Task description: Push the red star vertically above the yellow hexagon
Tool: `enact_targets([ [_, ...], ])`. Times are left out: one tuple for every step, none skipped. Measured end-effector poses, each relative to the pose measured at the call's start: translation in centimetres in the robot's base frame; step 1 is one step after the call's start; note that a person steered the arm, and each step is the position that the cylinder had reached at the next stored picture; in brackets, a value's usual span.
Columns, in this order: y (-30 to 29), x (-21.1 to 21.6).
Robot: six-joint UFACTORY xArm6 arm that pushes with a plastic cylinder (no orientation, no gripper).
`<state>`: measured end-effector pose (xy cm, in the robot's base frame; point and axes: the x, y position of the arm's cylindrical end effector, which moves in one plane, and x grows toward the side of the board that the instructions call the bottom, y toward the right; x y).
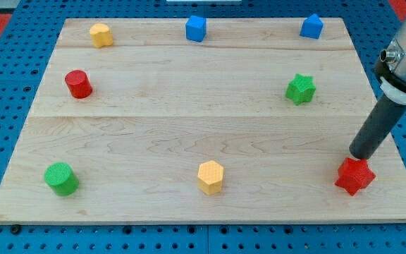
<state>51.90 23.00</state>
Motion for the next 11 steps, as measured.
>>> enact_targets([
  [1.0, -1.4],
  [4.4, -2.2],
  [6.9, -1.4],
  [5.4, 5.5],
  [-1.0, 7.6],
  [-5.1, 2.5],
  [-3.3, 1.0],
  [0.1, 0.2],
  [-3.2, -2.3],
  [-13.7, -2.7],
  [-23.9, -3.5],
])
